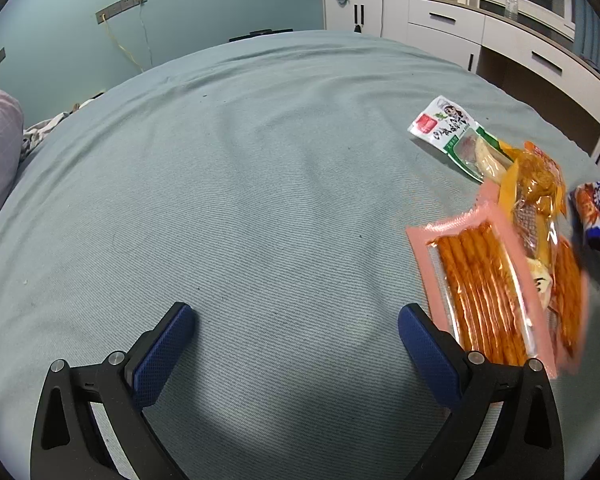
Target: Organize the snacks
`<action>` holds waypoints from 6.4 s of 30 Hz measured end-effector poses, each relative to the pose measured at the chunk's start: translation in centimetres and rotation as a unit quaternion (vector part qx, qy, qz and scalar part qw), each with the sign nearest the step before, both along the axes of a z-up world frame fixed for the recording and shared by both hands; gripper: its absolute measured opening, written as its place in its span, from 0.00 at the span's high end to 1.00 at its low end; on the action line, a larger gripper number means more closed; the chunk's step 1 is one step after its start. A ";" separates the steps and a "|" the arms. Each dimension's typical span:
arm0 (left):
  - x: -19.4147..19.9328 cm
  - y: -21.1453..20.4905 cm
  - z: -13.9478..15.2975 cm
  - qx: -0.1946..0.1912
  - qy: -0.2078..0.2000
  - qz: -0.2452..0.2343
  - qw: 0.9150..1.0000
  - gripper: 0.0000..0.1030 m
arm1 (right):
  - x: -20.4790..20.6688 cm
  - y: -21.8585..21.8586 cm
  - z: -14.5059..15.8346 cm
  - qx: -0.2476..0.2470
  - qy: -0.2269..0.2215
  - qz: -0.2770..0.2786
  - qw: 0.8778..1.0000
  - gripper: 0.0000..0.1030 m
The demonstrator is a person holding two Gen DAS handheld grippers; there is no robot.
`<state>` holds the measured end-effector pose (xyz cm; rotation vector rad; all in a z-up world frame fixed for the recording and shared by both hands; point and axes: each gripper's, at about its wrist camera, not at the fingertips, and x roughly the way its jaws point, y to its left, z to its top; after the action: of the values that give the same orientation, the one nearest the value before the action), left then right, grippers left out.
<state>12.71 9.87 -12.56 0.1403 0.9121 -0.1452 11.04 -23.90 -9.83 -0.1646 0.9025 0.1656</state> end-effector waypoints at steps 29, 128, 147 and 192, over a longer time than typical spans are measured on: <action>0.0 0.1 0.0 0.000 0.000 0.000 1.000 0.00 | 0.0 -0.2 0.0 0.001 -0.001 0.002 1.000 0.00; -11.3 -10.8 16.7 0.020 0.002 -0.079 0.997 0.00 | -9.6 6.8 12.9 0.014 0.006 0.009 1.000 0.00; -10.5 -9.4 16.2 0.015 0.016 -0.050 0.999 0.00 | -8.2 4.5 13.0 0.016 0.008 -0.030 0.999 0.00; -4.8 -7.1 11.5 -0.032 0.098 0.001 0.995 0.00 | 7.1 5.9 2.9 0.117 0.216 -0.009 0.969 0.60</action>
<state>7.86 2.77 -1.05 0.0663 1.1029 -0.1874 18.11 -18.05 -6.95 0.1055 1.3087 0.2966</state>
